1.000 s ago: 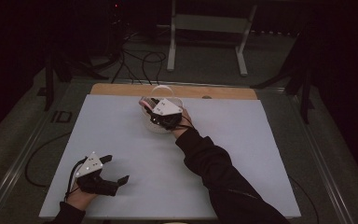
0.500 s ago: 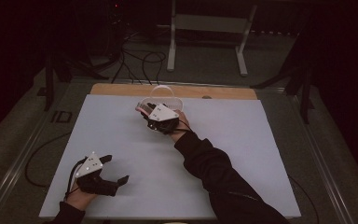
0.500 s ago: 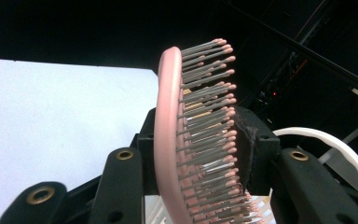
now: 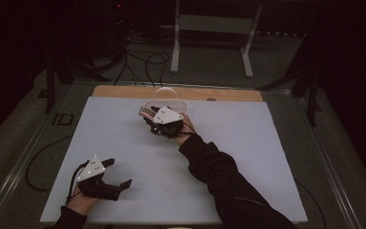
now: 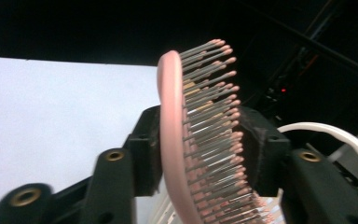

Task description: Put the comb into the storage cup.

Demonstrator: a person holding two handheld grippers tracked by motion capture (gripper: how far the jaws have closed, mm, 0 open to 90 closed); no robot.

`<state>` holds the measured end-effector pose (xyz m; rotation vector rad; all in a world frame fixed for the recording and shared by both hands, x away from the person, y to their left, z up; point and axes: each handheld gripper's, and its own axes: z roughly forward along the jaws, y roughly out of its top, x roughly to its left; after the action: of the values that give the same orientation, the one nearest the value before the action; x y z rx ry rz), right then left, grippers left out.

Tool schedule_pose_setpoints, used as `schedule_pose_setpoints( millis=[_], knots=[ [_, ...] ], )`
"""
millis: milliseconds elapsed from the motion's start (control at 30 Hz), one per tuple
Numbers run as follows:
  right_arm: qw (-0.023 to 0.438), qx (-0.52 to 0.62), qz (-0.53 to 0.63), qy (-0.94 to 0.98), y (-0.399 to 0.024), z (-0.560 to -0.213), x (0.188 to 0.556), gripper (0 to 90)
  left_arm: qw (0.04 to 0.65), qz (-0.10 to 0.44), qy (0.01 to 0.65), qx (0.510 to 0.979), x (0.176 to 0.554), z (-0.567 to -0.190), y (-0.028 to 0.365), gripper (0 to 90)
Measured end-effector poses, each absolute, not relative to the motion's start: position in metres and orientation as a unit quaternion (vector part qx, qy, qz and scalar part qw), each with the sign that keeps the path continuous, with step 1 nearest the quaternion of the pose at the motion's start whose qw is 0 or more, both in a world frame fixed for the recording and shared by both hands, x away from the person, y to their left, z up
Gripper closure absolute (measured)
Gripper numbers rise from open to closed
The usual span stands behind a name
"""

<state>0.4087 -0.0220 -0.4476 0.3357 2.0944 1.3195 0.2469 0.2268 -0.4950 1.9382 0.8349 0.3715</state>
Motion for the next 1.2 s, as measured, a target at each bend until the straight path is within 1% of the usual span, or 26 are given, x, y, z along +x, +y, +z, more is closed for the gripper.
schedule_pose_setpoints(
  millis=[133, 167, 200, 333, 367, 567, 633, 667, 733, 800, 967, 1200],
  knots=[
    [0.305, 0.122, 0.502, 0.8, -0.022, -0.446, 0.409, 42.1, 0.479, 0.152, 0.342, 0.794, 0.247, -0.495, 0.227, 0.2],
    [0.305, 0.122, 0.502, 0.8, -0.022, -0.446, 0.409, 42.1, 0.479, 0.152, 0.342, 0.794, 0.247, -0.495, 0.227, 0.1],
    [0.296, 0.117, 0.499, 0.806, -0.021, -0.445, 0.409, 37.5, 0.479, 0.151, 0.342, 0.794, 0.247, -0.495, 0.227, 0.1],
    [0.296, 0.119, 0.498, 0.807, -0.021, -0.446, 0.409, 30.9, 0.479, 0.152, 0.342, 0.794, 0.247, -0.495, 0.227, 0.1],
    [0.296, 0.119, 0.498, 0.807, -0.021, -0.446, 0.409, 30.9, 0.479, 0.152, 0.342, 0.794, 0.247, -0.495, 0.227, 0.1],
    [0.286, 0.135, 0.504, 0.804, -0.027, -0.442, 0.411, 20.5, 0.478, 0.149, 0.341, 0.795, 0.247, -0.496, 0.226, 0.2],
    [0.274, 0.142, 0.507, 0.805, -0.029, -0.44, 0.412, 14.9, 0.478, 0.149, 0.342, 0.795, 0.247, -0.496, 0.226, 0.2],
    [0.272, 0.144, 0.505, 0.806, -0.03, -0.44, 0.413, 13.8, 0.478, 0.149, 0.342, 0.795, 0.247, -0.496, 0.226, 0.1],
    [0.251, 0.148, 0.511, 0.809, -0.033, -0.439, 0.414, 9.7, 0.478, 0.149, 0.342, 0.795, 0.247, -0.496, 0.226, 0.1],
    [0.229, 0.149, 0.512, 0.814, -0.036, -0.437, 0.415, 8.5, 0.479, 0.149, 0.341, 0.795, 0.247, -0.496, 0.226, 0.1],
    [0.209, 0.158, 0.515, 0.816, -0.042, -0.435, 0.417, 8.4, 0.478, 0.149, 0.341, 0.795, 0.248, -0.496, 0.226, 0.1],
    [0.197, 0.172, 0.512, 0.818, -0.05, -0.432, 0.42, 8.4, 0.479, 0.15, 0.342, 0.794, 0.247, -0.495, 0.226, 0.1]
  ],
)
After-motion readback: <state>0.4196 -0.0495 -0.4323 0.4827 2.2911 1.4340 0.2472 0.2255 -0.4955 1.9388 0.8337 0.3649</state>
